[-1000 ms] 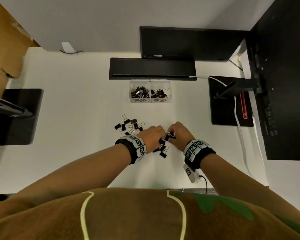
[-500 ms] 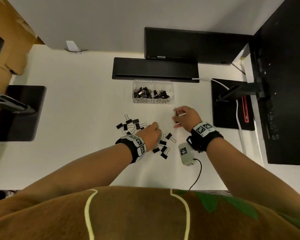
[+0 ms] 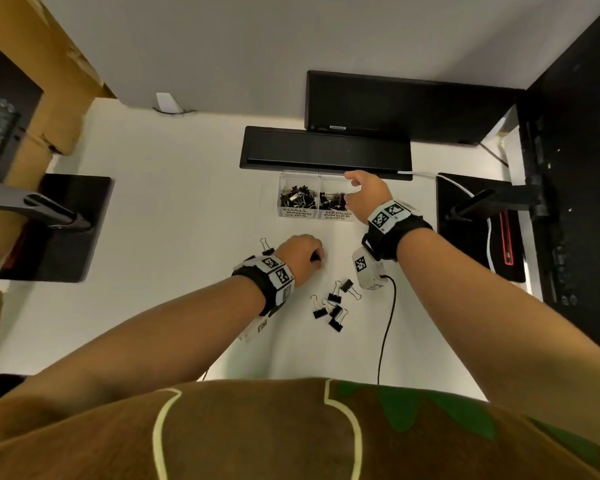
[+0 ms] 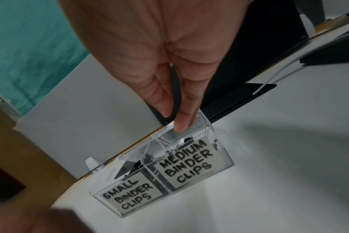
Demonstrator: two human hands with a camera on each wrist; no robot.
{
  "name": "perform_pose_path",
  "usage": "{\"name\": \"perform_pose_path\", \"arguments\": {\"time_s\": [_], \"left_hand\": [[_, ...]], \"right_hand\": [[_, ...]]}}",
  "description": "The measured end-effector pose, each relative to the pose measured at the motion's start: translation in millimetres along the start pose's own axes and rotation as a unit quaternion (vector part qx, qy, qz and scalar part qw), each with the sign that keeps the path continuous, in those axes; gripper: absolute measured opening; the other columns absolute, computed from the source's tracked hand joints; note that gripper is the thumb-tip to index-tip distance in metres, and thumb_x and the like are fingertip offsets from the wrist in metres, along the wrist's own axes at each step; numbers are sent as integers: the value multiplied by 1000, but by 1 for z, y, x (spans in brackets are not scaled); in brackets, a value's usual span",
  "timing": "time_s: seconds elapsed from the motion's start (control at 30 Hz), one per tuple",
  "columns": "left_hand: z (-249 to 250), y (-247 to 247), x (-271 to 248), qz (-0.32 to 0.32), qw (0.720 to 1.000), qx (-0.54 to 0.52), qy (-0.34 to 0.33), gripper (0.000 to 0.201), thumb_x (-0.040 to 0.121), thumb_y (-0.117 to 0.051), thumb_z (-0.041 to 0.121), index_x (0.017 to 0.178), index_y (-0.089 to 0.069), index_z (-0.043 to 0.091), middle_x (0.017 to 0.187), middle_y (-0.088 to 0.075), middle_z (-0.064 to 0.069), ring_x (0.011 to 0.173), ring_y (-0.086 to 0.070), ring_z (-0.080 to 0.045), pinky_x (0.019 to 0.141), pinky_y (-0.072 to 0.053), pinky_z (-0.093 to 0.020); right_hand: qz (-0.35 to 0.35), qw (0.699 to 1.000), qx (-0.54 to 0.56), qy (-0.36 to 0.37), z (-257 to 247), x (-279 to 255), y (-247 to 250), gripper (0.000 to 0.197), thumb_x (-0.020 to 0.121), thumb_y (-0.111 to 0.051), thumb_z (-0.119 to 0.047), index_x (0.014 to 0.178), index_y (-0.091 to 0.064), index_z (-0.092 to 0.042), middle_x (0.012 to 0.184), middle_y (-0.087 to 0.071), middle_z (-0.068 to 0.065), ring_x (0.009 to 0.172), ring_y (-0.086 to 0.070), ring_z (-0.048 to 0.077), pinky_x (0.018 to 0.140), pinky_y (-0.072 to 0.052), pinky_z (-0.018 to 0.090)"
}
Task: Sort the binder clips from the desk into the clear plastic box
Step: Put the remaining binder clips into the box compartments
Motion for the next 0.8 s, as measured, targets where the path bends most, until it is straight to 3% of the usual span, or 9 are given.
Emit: {"name": "perform_pose_path", "arguments": {"time_s": [0.1, 0.2, 0.27, 0.4, 0.53, 0.67, 0.73, 0.8], "left_hand": [[7, 24, 11, 51, 997, -63, 13, 16, 88, -62, 13, 102, -69, 8, 110, -67, -7, 98, -62, -21, 89, -49, -25], [17, 43, 24, 89, 991, -95, 12, 17, 89, -61, 15, 104, -68, 10, 108, -67, -6, 90, -59, -14, 86, -48, -23], [25, 52, 34, 111, 989, -94, 3, 17, 90, -60, 16, 104, -68, 11, 107, -67, -5, 88, -57, -11, 83, -45, -20], [33, 62, 54, 128, 987, -93, 9, 18, 90, -59, 16, 106, -66, 12, 109, -67, -5, 93, -61, -15, 77, -42, -18], [34, 59, 66, 115, 991, -71, 18, 23, 93, -54, 15, 114, -62, 16, 116, -64, -5, 99, -62, -18, 77, -42, -20], [38, 47, 59, 78, 996, -38, -16, 43, 93, -53, 15, 135, -46, 20, 134, -52, -5, 111, -58, -20, 95, -44, -27], [42, 38, 47, 64, 997, -16, -48, 45, 92, -53, 15, 136, -45, 18, 138, -45, -5, 115, -55, -20, 99, -44, -30], [43, 25, 32, 30, 998, 4, -56, 39, 91, -54, 17, 130, -49, 17, 134, -44, -5, 109, -56, -19, 94, -49, -33]], "right_hand": [[11, 1000, 24, -1, 8, -6, -2, 37, 87, -50, -4, 122, -56, -15, 119, -58, 8, 104, -63, 28, 90, -53, 38], [20, 999, 40, 6, 20, -23, -5, 25, 88, -48, -7, 106, -64, -16, 99, -61, 3, 91, -64, 25, 85, -55, 38], [-1, 1000, 7, 19, 30, -41, -13, 26, 88, -46, -6, 101, -66, -17, 102, -63, 4, 90, -62, 22, 83, -51, 28], [-143, 986, -80, 26, 58, -81, -50, 32, 84, -49, -2, 109, -64, -15, 114, -58, 6, 105, -57, 21, 84, -40, 20], [-157, 981, -114, 22, 76, -103, -69, 34, 85, -55, -4, 118, -59, -11, 122, -48, 8, 111, -52, 23, 92, -42, 25], [-142, 980, -130, 46, 82, -106, -78, 29, 85, -59, -9, 115, -60, -9, 119, -49, 10, 107, -53, 25, 88, -43, 25], [-128, 983, -124, 54, 84, -106, -79, 23, 85, -61, -11, 108, -61, -8, 115, -51, 10, 103, -53, 25, 86, -43, 26], [-116, 985, -117, 52, 86, -106, -77, 21, 85, -60, -13, 105, -60, -8, 111, -51, 9, 100, -53, 25, 83, -43, 27]]}}
Point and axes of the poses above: each hand's wrist, its own x-axis towards the middle knuckle, its own y-axis out of the back of the hand, z = x × y, the point moved 6 cm from there along x, towards the middle knuckle
